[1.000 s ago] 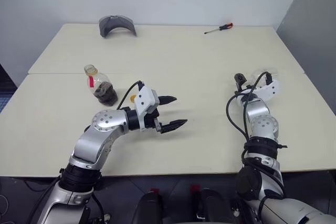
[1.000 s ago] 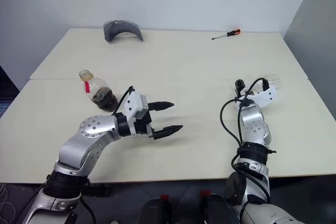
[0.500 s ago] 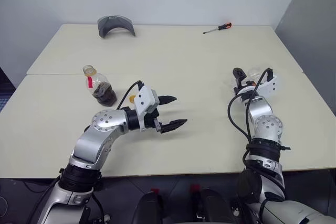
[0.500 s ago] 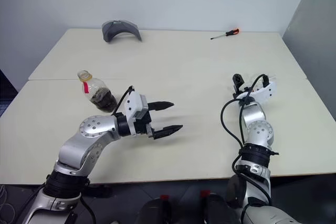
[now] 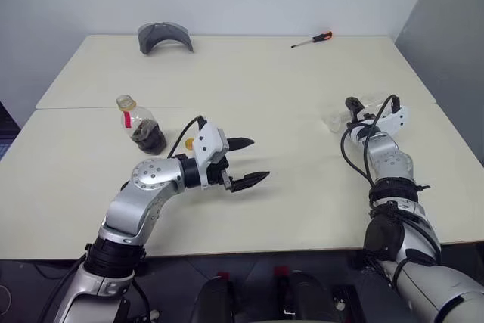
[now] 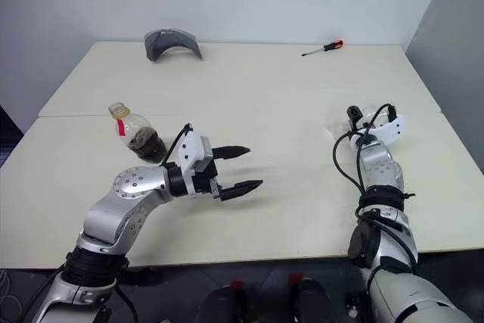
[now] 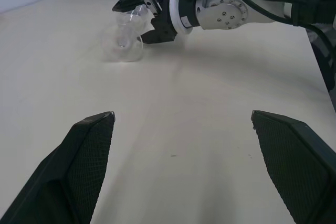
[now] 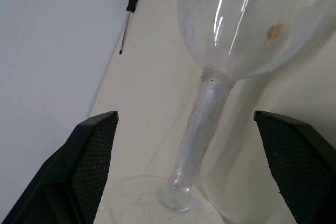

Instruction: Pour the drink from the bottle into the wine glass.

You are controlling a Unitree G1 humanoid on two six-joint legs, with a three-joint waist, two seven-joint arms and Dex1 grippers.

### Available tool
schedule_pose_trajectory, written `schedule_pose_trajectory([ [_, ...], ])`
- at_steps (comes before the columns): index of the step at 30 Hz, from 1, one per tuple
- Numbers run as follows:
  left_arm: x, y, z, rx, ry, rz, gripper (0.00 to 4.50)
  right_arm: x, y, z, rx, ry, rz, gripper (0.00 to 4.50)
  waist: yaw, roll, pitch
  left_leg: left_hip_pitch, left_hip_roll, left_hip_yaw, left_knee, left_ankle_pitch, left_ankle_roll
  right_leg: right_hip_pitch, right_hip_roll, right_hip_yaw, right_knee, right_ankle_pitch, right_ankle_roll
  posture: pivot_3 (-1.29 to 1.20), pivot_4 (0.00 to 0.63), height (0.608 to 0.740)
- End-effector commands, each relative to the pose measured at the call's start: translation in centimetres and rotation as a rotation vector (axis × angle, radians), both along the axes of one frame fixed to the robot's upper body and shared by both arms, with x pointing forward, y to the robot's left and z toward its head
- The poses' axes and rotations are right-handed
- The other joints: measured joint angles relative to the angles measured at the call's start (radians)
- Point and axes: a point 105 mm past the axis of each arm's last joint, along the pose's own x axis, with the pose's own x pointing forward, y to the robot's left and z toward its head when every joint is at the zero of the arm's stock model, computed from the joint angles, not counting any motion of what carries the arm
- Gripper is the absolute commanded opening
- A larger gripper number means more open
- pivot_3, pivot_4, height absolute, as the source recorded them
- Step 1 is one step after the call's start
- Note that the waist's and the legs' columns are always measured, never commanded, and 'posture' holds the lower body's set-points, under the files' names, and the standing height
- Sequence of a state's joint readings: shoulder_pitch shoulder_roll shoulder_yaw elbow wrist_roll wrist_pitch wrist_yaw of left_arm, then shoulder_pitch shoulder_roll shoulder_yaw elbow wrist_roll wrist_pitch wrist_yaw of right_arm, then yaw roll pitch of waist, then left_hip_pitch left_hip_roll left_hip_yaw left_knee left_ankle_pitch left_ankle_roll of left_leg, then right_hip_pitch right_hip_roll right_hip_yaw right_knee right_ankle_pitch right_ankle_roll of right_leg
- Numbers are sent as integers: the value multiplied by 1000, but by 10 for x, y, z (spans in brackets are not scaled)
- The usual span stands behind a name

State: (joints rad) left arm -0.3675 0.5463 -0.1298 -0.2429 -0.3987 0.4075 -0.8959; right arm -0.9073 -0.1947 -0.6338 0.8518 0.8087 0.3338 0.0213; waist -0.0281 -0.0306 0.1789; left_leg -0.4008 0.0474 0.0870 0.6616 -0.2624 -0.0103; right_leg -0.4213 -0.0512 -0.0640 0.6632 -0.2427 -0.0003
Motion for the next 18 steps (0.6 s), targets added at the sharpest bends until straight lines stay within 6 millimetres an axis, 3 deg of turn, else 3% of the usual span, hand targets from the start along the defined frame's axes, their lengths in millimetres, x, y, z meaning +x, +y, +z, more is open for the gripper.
schedule_pose_trajectory([
  [1, -3, 0, 12, -7, -53, -8, 4466, 6, 1, 16, 13, -56, 9, 4410, 0, 0, 0, 0, 0, 0, 0, 0, 0, 0, 0, 0, 0, 1, -1, 0, 150, 740],
  [7, 1, 1, 15, -5, -65, 0, 4466, 10, 13, 6, 29, -25, 42, 4410, 0, 0, 0, 0, 0, 0, 0, 0, 0, 0, 0, 0, 0, 0, 0, 0, 150, 740],
  [11, -2, -1, 14, -8, -61, -5, 4500, 11, 9, 4, 30, -17, 12, 3258, 0, 0, 0, 0, 0, 0, 0, 0, 0, 0, 0, 0, 0, -1, 1, 0, 150, 740],
  [18, -3, 0, 14, -12, -57, 1, 4500, 9, -5, -5, -5, 35, -59, 776, 0, 0, 0, 0, 0, 0, 0, 0, 0, 0, -1, 0, 0, 1, -1, 0, 150, 740],
])
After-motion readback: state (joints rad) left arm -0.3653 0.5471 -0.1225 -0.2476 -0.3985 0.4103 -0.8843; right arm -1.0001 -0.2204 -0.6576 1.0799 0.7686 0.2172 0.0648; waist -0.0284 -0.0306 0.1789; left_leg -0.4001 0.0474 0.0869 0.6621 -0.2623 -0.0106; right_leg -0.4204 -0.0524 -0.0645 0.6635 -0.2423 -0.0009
